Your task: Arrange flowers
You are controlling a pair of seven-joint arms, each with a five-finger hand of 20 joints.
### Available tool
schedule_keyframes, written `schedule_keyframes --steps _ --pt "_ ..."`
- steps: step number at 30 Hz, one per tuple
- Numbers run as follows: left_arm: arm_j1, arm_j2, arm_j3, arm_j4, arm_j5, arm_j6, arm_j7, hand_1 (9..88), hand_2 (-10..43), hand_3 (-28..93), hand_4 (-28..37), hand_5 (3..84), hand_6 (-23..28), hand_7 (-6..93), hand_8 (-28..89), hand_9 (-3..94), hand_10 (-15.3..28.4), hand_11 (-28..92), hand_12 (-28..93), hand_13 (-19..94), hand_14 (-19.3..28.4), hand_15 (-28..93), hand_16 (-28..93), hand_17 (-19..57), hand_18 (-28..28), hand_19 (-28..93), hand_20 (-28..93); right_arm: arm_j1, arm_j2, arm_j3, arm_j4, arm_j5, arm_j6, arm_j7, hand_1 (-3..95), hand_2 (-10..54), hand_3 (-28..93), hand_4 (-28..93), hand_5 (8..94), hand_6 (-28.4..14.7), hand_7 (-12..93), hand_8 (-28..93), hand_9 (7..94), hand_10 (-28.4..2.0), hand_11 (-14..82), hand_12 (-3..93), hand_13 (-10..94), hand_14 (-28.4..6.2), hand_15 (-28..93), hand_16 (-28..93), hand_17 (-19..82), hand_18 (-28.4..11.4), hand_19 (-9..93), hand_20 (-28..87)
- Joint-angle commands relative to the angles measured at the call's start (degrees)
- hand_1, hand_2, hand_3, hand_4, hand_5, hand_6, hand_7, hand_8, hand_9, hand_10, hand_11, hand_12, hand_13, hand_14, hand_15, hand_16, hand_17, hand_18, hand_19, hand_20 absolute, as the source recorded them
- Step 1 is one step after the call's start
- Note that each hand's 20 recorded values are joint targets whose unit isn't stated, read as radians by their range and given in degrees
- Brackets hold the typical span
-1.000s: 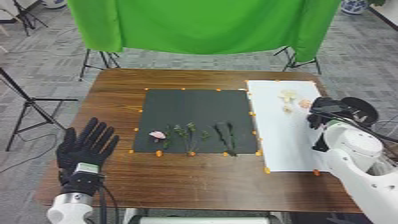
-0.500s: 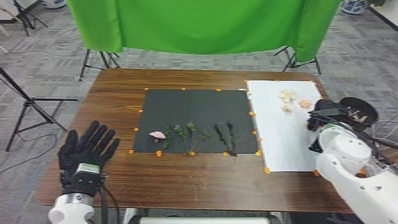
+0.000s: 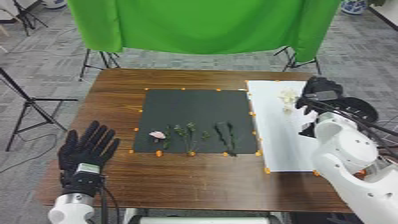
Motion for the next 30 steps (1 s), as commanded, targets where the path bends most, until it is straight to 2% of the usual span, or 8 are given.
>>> schedule_keyframes --steps 1,7,14,19,25,26,28,30 --pt "0.22 -0.14 -0.47 0.12 -0.04 0.38 -0.88 24.8 14.2 71 -28.3 41.4 10.5 14.6 -9 34.2 16.5 25 11 24 17.4 42 -8 -6.6 15.3 37 9 8.91 -3.61 -8.03 -0.65 -0.91 1.31 -5.32 57.4 -9.4 73 -28 81.2 0.7 21 1 67.1 -11.1 10.1 12.8 49 -11.5 31 18 20 -19.0 69 38" --pt "0.44 0.16 -0.48 0.05 0.23 0.33 -1.38 24.9 14.3 71 -28.3 41.4 10.5 14.6 -9 34.3 16.6 25 11 24 17.4 42 -8 -6.6 15.3 37 9 18.83 -12.44 -19.11 2.66 -0.70 0.43 -10.90 57.4 -9.4 73 -28 81.4 0.6 21 1 67.0 -10.8 10.1 12.8 49 -11.3 30 18 20 -18.9 68 38" --pt "-1.77 0.20 0.79 0.65 0.64 0.51 -2.16 25.0 14.5 71 -28.3 41.4 10.5 14.7 -9 34.3 16.7 25 11 24 17.5 42 -8 -6.6 15.3 38 9 24.82 -22.71 -30.08 10.16 -1.49 -2.06 -17.55 57.2 -9.4 73 -28 81.3 0.7 21 1 67.6 -10.8 10.3 12.9 51 -11.0 30 18 20 -18.8 68 38" --pt "-4.91 0.28 2.60 1.51 0.71 0.93 -2.71 25.0 14.6 71 -28.3 41.5 10.5 14.6 -9 34.2 16.6 25 11 24 17.4 42 -8 -6.6 15.4 38 9 25.20 -26.15 -34.01 13.55 -7.83 -5.13 -19.33 57.3 -9.3 73 -28 81.3 0.8 21 1 67.5 -10.8 10.3 12.9 51 -10.8 30 19 21 -19.1 69 38" --pt "-6.62 0.68 3.58 1.79 0.82 1.19 -2.63 24.9 14.7 71 -28.3 41.5 10.5 14.6 -9 34.2 16.6 25 11 24 17.4 42 -8 -6.7 15.4 38 9 26.98 -31.24 -35.65 21.05 -10.82 -8.94 -20.60 57.1 -9.4 73 -28 81.2 1.0 21 1 67.4 -10.9 10.2 12.9 51 -10.9 30 19 21 -19.5 70 39" --pt "-7.29 0.82 3.68 2.03 0.97 1.38 -3.12 24.9 14.7 71 -28.3 41.4 10.5 14.7 -9 34.2 16.6 25 11 24 17.4 42 -8 -6.7 15.4 38 9 27.53 -31.42 -36.05 21.88 -10.16 -8.14 -19.66 57.1 -9.4 73 -28 81.2 1.0 21 1 67.4 -11.0 10.2 12.9 51 -10.8 30 19 21 -19.5 70 39" --pt "-7.75 1.30 4.14 2.38 0.70 1.31 -2.46 24.9 14.7 71 -28.3 41.4 10.5 14.7 -9 34.1 16.7 25 11 24 17.4 42 -8 -6.7 15.3 38 9 28.50 -32.18 -36.53 23.82 -10.80 -7.34 -19.26 57.1 -9.4 73 -28 81.2 1.0 21 0 67.4 -11.0 10.3 12.9 51 -10.9 30 19 21 -19.6 70 39" --pt "-7.75 1.20 4.25 2.17 1.01 1.29 -2.26 25.0 14.7 71 -28.3 41.4 10.4 14.6 -9 34.1 16.7 25 11 24 17.4 42 -8 -6.6 15.4 38 9 29.10 -32.88 -36.64 25.18 -11.28 -6.77 -19.45 57.1 -9.4 73 -28 81.1 1.0 21 0 67.5 -11.0 10.3 13.0 52 -10.9 30 19 21 -19.6 70 39"
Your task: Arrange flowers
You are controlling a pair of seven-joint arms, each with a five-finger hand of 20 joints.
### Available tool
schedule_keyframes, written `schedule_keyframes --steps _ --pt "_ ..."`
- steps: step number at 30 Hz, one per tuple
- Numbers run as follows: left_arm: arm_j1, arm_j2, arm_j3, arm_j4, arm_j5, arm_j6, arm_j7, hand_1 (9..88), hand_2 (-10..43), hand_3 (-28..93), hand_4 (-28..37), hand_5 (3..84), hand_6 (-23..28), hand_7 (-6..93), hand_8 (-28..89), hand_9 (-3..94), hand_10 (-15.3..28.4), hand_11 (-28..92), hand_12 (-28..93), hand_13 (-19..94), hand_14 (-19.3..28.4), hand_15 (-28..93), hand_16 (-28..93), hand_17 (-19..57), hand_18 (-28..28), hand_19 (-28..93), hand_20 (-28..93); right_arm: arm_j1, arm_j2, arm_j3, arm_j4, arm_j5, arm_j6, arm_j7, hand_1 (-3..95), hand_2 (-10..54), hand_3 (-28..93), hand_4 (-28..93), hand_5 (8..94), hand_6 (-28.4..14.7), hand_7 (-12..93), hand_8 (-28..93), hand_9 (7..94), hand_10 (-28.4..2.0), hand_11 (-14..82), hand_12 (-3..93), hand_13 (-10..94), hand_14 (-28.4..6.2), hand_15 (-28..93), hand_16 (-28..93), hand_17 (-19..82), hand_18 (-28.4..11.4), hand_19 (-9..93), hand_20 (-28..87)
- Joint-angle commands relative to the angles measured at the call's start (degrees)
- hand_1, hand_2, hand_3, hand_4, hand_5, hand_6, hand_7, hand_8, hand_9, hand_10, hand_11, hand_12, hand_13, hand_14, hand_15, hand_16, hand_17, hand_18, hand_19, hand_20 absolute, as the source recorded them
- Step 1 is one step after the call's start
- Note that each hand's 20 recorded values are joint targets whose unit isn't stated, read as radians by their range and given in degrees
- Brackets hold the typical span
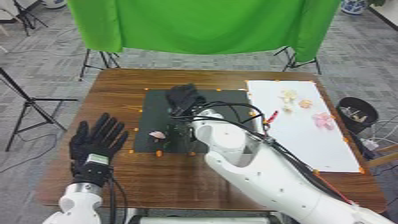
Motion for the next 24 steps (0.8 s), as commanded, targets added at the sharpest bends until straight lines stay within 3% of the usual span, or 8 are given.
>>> schedule_keyframes --steps 1,3,6,10,16,24 --pt "-1.57 0.57 0.80 0.58 0.51 0.21 -0.22 24.9 14.7 71 -28.3 41.4 10.4 14.6 -9 34.0 16.6 25 11 24 17.4 42 -8 -6.6 15.4 38 9 3.43 -3.03 -2.20 6.02 -0.19 1.30 1.29 57.2 -9.4 73 -28 81.1 1.0 21 0 67.6 -11.1 10.4 13.0 52 -10.9 30 19 21 -19.6 70 39" --pt "-2.13 0.56 1.26 0.71 0.34 0.39 -0.65 24.9 14.7 71 -28.3 41.5 10.5 14.5 -9 34.0 16.6 25 11 24 17.4 42 -8 -6.7 15.4 38 9 3.58 -3.62 -2.25 7.24 -1.43 1.57 1.11 57.2 -9.4 73 -28 81.1 1.1 21 0 67.7 -11.1 10.5 13.0 52 -11.0 30 19 21 -19.6 70 39" --pt "-2.47 0.93 1.63 0.71 0.19 0.31 0.18 24.9 14.7 71 -28.3 41.5 10.5 14.5 -9 34.0 16.6 25 11 24 17.4 42 -8 -6.7 15.4 38 9 5.09 -4.47 -2.96 9.28 -2.38 -0.72 0.43 57.0 -9.4 73 -28 80.7 1.1 21 0 68.1 -11.1 10.8 13.1 52 -11.0 30 19 21 -19.7 70 39" --pt "-2.80 0.80 1.50 0.93 0.40 0.25 -0.46 24.9 14.8 71 -28.3 41.5 10.5 14.7 -9 33.9 16.6 25 11 24 17.4 42 -8 -6.6 15.4 38 9 5.43 -3.98 -3.27 9.34 -0.82 -0.59 2.00 56.3 -9.5 74 -28 77.7 0.8 22 -1 67.6 -12.0 11.0 13.2 52 -11.1 30 19 21 -20.0 71 39" --pt "-2.49 0.48 1.21 0.51 -0.50 2.29 -0.63 25.0 15.0 71 -28.3 41.5 10.5 14.7 -9 34.0 16.6 25 11 24 17.4 42 -8 -6.6 15.4 38 9 3.72 -3.77 -1.96 7.74 -1.46 -3.55 1.38 54.3 -9.5 74 -28 72.5 -0.1 23 -3 65.4 -12.4 11.0 13.2 50 -11.8 30 18 21 -20.3 71 39" --pt "-3.14 0.46 1.28 0.97 -0.19 1.71 -1.51 25.3 15.0 71 -28.3 41.5 10.5 14.9 -9 34.0 16.6 25 11 24 17.4 42 -8 -6.6 15.4 38 9 3.32 -3.66 -1.80 5.69 0.45 -5.16 2.31 47.1 -9.5 81 -28 67.6 0.1 20 -7 62.9 -12.6 11.4 13.1 48 -12.5 30 17 20 -20.8 70 38"
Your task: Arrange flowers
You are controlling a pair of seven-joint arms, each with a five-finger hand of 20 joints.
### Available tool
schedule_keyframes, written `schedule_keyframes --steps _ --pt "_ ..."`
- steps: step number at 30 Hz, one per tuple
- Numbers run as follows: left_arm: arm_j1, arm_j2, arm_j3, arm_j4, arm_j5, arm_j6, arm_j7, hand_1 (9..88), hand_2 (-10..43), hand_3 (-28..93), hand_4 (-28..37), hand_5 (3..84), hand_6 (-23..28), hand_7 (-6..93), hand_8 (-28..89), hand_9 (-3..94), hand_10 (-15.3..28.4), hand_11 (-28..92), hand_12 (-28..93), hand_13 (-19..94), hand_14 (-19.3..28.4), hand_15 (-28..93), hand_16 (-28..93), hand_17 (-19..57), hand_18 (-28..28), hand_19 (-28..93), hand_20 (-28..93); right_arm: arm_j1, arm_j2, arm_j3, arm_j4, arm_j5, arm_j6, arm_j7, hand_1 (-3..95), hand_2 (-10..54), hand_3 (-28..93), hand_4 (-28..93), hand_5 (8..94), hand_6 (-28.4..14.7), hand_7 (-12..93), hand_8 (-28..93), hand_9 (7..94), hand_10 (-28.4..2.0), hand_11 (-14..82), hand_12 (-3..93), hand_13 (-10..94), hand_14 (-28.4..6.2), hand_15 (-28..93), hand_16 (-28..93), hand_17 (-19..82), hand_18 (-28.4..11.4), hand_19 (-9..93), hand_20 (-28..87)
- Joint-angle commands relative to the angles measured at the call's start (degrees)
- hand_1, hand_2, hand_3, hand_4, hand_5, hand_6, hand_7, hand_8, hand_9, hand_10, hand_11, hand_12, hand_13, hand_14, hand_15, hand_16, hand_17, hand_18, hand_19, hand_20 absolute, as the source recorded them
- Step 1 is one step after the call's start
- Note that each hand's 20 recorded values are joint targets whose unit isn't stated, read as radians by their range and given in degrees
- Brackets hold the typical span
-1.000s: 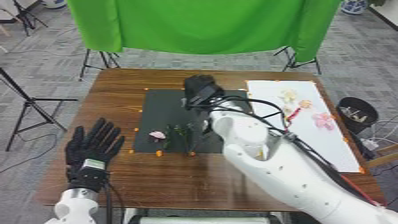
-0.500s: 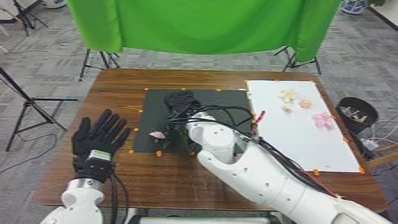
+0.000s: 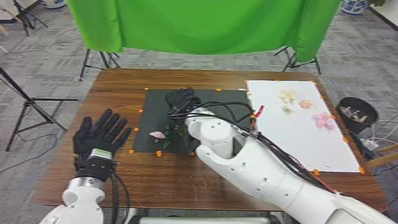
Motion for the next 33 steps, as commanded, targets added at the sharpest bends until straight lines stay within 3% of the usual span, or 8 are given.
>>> schedule_keyframes --steps 1,12,15,18,23,26,28,33 --pt "-0.27 -0.39 -0.15 0.24 -0.21 0.41 -1.14 25.4 15.0 71 -28.3 41.5 10.5 14.9 -9 34.0 16.6 25 11 24 17.4 42 -8 -6.6 15.4 38 9 -0.54 -0.16 0.16 -2.27 0.96 -1.03 1.12 45.5 -9.5 83 -28 66.8 0.0 20 -12 62.3 -13.0 11.3 13.0 48 -12.6 30 17 19 -20.9 70 37" --pt "-0.35 -0.45 0.07 0.29 -0.17 0.40 -1.23 25.7 14.7 71 -28.3 41.4 10.5 14.9 -9 33.8 16.5 25 11 24 17.4 42 -8 -6.6 15.4 38 9 0.18 -0.37 -1.24 -1.38 2.74 4.66 5.17 41.0 -9.5 81 -28 63.8 -1.5 19 -14 61.9 -14.8 11.7 13.1 49 -13.6 31 17 20 -21.5 70 37" --pt "-0.41 -0.42 0.12 0.35 -0.33 0.36 -0.98 25.9 14.6 71 -28.3 41.4 10.5 14.9 -9 33.8 16.6 25 11 24 17.3 42 -8 -6.6 15.3 38 9 0.40 -0.30 -1.61 -1.15 3.29 5.87 5.59 42.5 -9.5 78 -28 66.7 -1.4 26 -12 63.1 -15.2 12.7 13.5 49 -13.6 32 16 20 -21.3 71 36" --pt "-0.39 -0.38 0.07 0.31 -0.20 0.27 -0.97 25.9 14.4 71 -28.3 41.4 10.5 14.9 -9 33.8 16.6 25 11 24 17.3 42 -8 -6.5 15.2 38 9 0.36 -0.25 -1.79 -1.23 3.23 6.31 5.62 50.3 -9.5 64 -28 66.6 -2.1 39 1 63.8 -15.0 13.4 13.8 50 -13.3 33 15 21 -21.1 71 36" --pt "-0.27 -0.59 0.06 0.29 -0.27 0.38 -1.24 26.1 14.4 71 -28.3 41.4 10.5 14.9 -9 33.8 16.5 25 11 24 17.3 42 -8 -6.5 15.2 38 9 0.21 -0.09 -1.83 -1.30 3.33 6.81 5.59 63.8 -9.5 36 -28 65.7 -1.5 48 3 64.1 -15.0 13.6 14.0 50 -13.1 33 15 21 -20.9 71 35" --pt "0.37 -0.87 -0.22 0.12 -0.37 0.50 -1.12 26.2 14.4 71 -28.3 41.4 10.5 15.0 -9 33.9 16.5 25 11 24 17.3 42 -8 -6.5 15.2 38 9 -0.13 0.25 -1.40 -1.77 3.00 6.17 5.42 61.8 -9.5 38 -28 66.4 -1.7 44 1 64.3 -15.0 13.6 14.0 50 -13.2 33 15 21 -20.8 70 33" --pt "0.67 -0.80 -0.32 0.02 -0.46 0.45 -0.79 26.2 14.5 71 -28.3 41.4 10.5 15.0 -9 33.9 16.5 26 11 24 17.4 42 -8 -6.5 15.2 38 9 0.00 0.64 -1.07 -2.11 3.27 5.92 5.58 54.1 -9.5 51 -28 67.0 -1.5 34 -3 64.3 -15.0 13.6 13.9 50 -13.3 33 15 21 -20.8 70 32" --pt "0.91 -1.03 -0.54 0.18 -0.31 0.20 -0.97 26.2 14.6 71 -28.3 41.5 10.5 15.1 -9 34.0 16.5 26 11 24 17.4 43 -8 -6.5 15.2 38 9 0.00 1.88 -0.16 -3.22 4.85 6.43 6.61 42.0 -9.5 71 -28 67.6 -1.2 27 -14 64.1 -15.3 13.3 13.7 50 -13.5 33 15 20 -21.0 70 31"
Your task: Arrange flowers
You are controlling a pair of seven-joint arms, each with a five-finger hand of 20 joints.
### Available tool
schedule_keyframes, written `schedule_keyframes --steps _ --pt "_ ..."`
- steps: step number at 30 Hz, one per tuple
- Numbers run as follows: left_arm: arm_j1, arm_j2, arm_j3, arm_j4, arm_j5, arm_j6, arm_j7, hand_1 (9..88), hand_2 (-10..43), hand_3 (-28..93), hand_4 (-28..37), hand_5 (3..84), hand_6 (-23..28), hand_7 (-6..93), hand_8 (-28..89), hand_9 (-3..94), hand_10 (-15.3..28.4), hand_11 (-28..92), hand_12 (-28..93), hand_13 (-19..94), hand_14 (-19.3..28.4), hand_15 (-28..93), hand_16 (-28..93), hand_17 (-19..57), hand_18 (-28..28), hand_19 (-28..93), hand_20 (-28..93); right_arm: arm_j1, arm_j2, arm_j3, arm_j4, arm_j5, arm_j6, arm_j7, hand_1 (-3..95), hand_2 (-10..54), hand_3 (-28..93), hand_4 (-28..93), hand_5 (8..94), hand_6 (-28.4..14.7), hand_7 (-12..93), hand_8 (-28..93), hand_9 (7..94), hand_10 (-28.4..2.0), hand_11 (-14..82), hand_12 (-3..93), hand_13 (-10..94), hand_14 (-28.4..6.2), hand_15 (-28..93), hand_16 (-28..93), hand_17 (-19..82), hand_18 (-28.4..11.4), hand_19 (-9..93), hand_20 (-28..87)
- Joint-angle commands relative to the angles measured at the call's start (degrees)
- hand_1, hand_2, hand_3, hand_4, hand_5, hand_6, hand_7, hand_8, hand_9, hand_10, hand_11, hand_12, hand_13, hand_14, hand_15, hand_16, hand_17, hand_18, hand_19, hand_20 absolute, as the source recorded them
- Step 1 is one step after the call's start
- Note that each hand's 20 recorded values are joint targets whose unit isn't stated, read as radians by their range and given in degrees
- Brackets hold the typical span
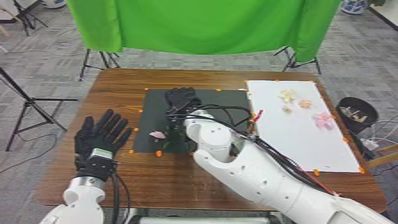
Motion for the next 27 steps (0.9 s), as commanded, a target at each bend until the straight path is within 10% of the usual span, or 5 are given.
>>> schedule_keyframes --steps 1,12,20,27 --pt "1.10 -0.64 -0.43 -0.09 -0.42 0.42 -0.28 26.2 14.6 71 -28.3 41.5 10.5 15.1 -9 34.1 16.6 26 11 24 17.4 43 -8 -6.6 15.2 38 9 0.07 1.71 1.82 -1.98 0.99 -0.07 1.09 41.4 -9.5 72 -28 67.5 -1.2 27 -15 64.1 -15.3 13.3 13.7 50 -13.6 33 15 20 -21.0 70 31" --pt "2.44 -2.15 -1.49 -0.55 0.24 -0.85 -0.56 25.9 15.0 71 -28.3 41.5 10.5 15.1 -9 34.3 16.6 26 11 24 17.3 42 -8 -6.6 15.3 38 9 -5.08 13.65 11.63 -15.36 4.54 0.66 4.31 30.6 -3.3 78 -28 53.5 -5.0 15 -13 54.7 -17.6 10.5 12.1 46 -16.1 31 14 19 -22.0 67 28" --pt "4.14 0.00 -3.90 -2.03 0.13 -1.76 2.31 25.8 14.9 71 -28.3 41.4 10.4 14.8 -9 34.1 16.5 25 11 24 17.3 42 -8 -6.5 15.2 38 9 -14.10 30.23 27.61 -24.68 9.46 -0.20 10.20 35.4 -7.3 80 -28 55.0 -5.2 15 -12 52.5 -18.2 9.9 12.3 44 -16.7 29 14 19 -22.0 65 26" --pt "7.07 -0.86 -5.98 -3.00 -0.57 -2.20 3.08 24.8 15.3 71 -28.3 40.9 10.4 14.5 -9 34.1 16.5 25 11 24 17.4 42 -8 -6.6 15.3 38 9 -28.44 36.49 45.27 -29.20 16.06 -12.53 12.77 36.2 -8.0 80 -28 51.0 -5.6 14 -11 45.8 -18.1 7.5 12.1 39 -17.1 23 14 17 -20.5 60 23"
